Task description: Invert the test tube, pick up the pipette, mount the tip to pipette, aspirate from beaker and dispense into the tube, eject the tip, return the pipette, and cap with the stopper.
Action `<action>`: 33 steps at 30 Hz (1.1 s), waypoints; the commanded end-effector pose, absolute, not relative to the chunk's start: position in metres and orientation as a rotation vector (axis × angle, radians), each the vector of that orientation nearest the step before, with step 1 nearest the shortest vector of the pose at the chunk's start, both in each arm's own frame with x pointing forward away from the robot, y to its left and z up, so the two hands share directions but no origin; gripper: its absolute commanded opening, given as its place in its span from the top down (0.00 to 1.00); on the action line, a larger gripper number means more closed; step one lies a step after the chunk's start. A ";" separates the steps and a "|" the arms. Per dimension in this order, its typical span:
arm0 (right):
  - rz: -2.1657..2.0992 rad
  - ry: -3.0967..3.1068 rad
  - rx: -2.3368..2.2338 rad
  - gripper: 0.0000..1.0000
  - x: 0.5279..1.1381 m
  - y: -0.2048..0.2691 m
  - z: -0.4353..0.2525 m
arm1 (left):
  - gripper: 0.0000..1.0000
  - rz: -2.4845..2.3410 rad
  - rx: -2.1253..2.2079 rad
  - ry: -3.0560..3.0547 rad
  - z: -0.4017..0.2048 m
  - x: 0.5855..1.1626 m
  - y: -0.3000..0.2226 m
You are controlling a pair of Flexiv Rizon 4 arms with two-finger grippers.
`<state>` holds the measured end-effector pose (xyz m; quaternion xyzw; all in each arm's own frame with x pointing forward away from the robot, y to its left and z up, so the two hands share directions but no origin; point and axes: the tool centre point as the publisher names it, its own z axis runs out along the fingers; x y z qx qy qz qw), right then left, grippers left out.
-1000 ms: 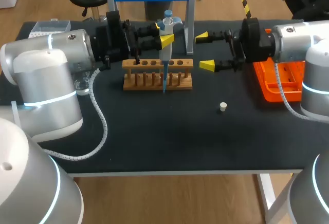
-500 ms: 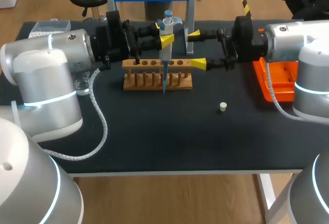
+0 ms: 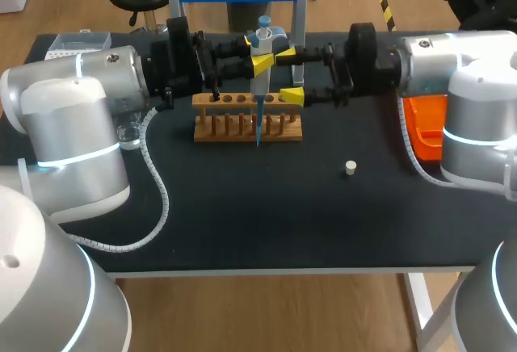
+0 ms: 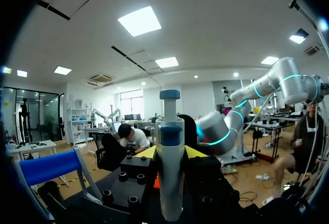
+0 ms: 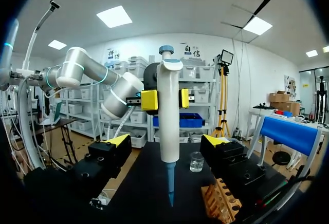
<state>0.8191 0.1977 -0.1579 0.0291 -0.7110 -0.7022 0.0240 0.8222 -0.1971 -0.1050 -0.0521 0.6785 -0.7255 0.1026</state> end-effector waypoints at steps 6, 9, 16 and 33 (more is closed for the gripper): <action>-2.174 -2.192 0.098 0.22 0.822 0.216 -0.155 | 1.00 -2.143 -0.154 1.999 -0.105 0.822 -0.198; -2.177 -2.188 0.103 0.25 0.822 0.220 -0.153 | 1.00 -2.143 -0.154 1.999 -0.105 0.822 -0.198; -2.184 -2.182 0.108 0.33 0.823 0.227 -0.150 | 1.00 -2.143 -0.154 1.999 -0.105 0.822 -0.198; -2.182 -2.173 0.134 0.53 0.822 0.237 -0.146 | 1.00 -2.143 -0.154 1.999 -0.105 0.822 -0.198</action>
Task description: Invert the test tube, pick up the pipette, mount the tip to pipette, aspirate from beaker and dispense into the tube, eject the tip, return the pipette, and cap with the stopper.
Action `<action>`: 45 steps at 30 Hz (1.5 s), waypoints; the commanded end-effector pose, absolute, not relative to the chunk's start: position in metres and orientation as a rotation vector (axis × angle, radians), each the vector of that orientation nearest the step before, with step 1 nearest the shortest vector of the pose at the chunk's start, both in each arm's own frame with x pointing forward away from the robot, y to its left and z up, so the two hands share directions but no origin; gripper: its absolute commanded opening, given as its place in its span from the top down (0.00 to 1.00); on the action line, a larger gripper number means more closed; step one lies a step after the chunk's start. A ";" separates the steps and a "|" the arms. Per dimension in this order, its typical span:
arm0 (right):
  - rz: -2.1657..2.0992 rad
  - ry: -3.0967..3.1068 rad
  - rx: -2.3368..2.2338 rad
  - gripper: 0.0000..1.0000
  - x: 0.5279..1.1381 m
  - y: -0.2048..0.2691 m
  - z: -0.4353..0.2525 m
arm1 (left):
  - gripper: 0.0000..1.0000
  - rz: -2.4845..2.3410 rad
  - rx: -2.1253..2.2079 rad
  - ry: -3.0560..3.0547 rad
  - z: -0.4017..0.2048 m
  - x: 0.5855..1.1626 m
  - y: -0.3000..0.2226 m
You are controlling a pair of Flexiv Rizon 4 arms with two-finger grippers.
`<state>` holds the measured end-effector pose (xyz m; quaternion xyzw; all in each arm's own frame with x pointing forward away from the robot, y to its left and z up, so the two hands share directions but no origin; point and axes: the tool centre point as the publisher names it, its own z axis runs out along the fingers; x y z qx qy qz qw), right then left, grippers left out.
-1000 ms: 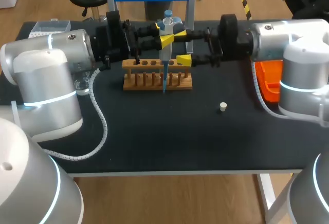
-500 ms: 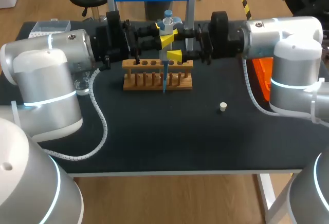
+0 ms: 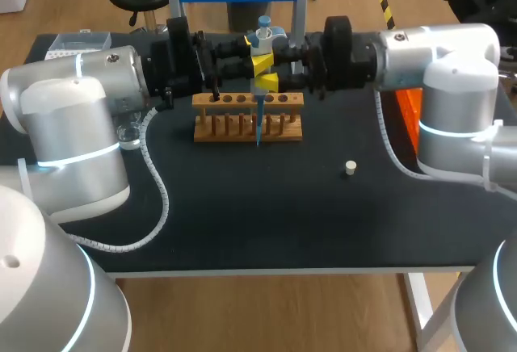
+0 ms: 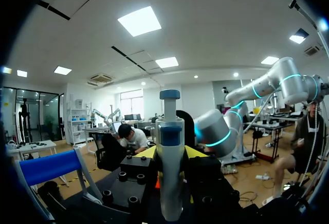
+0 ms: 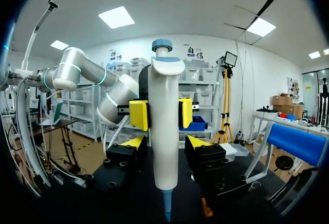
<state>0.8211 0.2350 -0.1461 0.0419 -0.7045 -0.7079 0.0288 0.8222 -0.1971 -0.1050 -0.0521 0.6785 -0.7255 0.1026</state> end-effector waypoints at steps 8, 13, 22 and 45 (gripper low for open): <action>-2.180 -2.169 0.145 0.58 0.821 0.239 -0.145 | 1.00 -2.143 -0.154 1.999 -0.105 0.822 -0.198; -2.180 -2.167 0.150 0.66 0.820 0.240 -0.145 | 1.00 -2.143 -0.154 1.999 -0.105 0.822 -0.198; -2.181 -2.160 0.157 0.73 0.818 0.241 -0.144 | 1.00 -2.143 -0.154 1.999 -0.105 0.822 -0.198; -2.186 -2.153 0.160 1.00 0.820 0.241 -0.145 | 1.00 -2.143 -0.154 1.999 -0.105 0.822 -0.198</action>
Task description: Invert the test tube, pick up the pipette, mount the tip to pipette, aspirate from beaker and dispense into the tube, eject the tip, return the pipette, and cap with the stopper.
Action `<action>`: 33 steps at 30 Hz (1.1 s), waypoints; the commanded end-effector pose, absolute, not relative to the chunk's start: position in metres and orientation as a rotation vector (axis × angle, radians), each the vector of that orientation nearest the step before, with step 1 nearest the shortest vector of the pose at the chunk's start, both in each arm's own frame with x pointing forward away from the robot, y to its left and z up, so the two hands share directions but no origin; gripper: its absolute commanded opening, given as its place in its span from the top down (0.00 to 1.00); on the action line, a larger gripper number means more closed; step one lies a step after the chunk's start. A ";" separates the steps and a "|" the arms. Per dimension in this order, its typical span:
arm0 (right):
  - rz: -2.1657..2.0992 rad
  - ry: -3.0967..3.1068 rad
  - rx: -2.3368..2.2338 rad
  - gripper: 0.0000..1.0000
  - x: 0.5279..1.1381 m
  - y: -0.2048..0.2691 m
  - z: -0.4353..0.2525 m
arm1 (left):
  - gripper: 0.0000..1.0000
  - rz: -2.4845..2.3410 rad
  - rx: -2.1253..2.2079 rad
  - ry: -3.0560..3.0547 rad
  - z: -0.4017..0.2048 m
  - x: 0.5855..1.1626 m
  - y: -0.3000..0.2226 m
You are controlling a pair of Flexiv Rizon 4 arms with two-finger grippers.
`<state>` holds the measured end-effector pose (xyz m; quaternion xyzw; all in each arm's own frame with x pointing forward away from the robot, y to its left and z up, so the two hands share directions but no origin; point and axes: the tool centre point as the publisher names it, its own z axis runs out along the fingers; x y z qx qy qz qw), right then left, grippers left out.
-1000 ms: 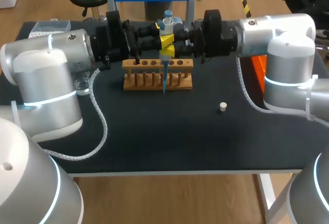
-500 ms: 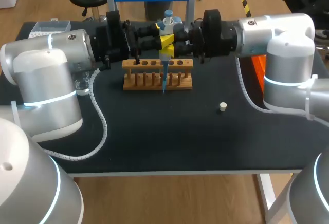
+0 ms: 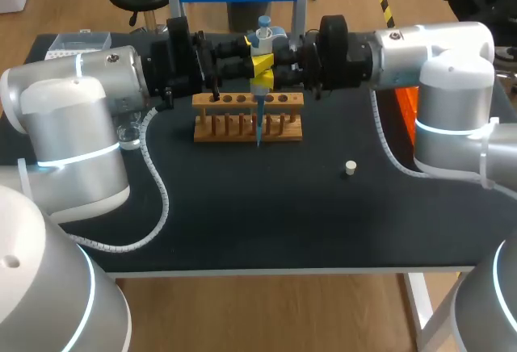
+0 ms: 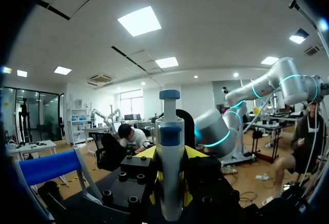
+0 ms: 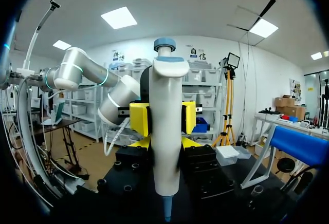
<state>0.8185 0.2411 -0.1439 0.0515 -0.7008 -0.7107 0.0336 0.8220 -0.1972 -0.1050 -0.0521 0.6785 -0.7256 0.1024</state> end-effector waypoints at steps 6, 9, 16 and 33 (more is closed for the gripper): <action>-2.183 -2.151 0.165 1.00 0.820 0.241 -0.147 | 0.00 -2.143 -0.154 1.999 -0.105 0.822 -0.198; -2.179 -2.150 0.169 1.00 0.821 0.240 -0.149 | 0.00 -2.143 -0.154 1.999 -0.105 0.822 -0.198; -2.164 -2.136 0.205 1.00 0.820 0.228 -0.150 | 0.00 -2.143 -0.154 1.999 -0.105 0.822 -0.198; -2.150 -2.092 0.326 1.00 0.830 0.167 -0.141 | 0.00 -2.143 -0.154 1.999 -0.105 0.822 -0.198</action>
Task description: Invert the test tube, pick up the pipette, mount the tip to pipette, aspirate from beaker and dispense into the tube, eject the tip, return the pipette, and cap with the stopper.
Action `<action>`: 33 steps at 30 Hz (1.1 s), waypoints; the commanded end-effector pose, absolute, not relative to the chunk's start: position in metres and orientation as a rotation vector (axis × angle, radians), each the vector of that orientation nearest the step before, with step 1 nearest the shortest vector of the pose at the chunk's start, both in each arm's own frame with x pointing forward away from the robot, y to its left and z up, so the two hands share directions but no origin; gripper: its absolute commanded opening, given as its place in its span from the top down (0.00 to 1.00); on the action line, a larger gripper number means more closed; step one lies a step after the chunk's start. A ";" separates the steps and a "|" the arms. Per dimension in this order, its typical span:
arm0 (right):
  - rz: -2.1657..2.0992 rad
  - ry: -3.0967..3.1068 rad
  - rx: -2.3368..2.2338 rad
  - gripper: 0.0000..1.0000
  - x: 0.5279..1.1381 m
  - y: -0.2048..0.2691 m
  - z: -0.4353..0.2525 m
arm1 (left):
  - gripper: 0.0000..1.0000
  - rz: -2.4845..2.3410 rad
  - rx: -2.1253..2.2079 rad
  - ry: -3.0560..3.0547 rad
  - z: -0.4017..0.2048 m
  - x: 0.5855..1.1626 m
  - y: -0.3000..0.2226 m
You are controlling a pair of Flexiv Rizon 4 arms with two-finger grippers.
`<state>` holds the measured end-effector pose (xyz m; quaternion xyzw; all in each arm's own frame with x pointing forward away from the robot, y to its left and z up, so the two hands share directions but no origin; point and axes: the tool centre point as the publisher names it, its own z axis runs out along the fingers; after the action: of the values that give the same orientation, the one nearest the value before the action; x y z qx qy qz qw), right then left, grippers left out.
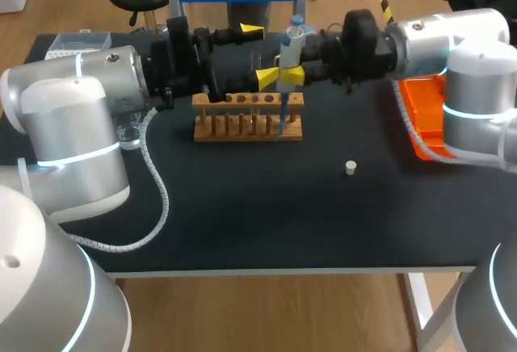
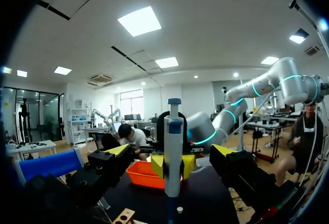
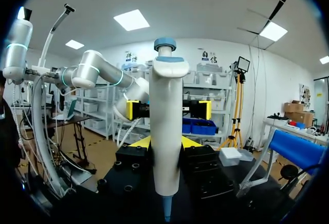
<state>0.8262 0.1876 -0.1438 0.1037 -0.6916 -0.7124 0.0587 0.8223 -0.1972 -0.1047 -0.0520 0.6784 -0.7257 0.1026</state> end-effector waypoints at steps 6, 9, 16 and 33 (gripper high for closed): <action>-2.149 -2.107 0.334 1.00 0.839 0.139 -0.139 | 0.00 -2.143 -0.154 1.999 -0.105 0.822 -0.198; -2.146 -2.132 0.347 1.00 0.843 0.125 -0.138 | 0.00 -2.143 -0.154 1.999 -0.105 0.822 -0.198; -2.148 -2.159 0.348 1.00 0.849 0.097 -0.136 | 0.00 -2.143 -0.154 1.999 -0.105 0.822 -0.198; -2.159 -2.144 0.360 1.00 0.849 0.088 -0.133 | 0.00 -2.143 -0.154 1.999 -0.105 0.822 -0.198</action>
<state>0.8487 0.0887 -0.1342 0.1171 -0.6984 -0.7051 0.0383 0.8223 -0.1972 -0.1046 -0.0520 0.6784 -0.7256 0.1025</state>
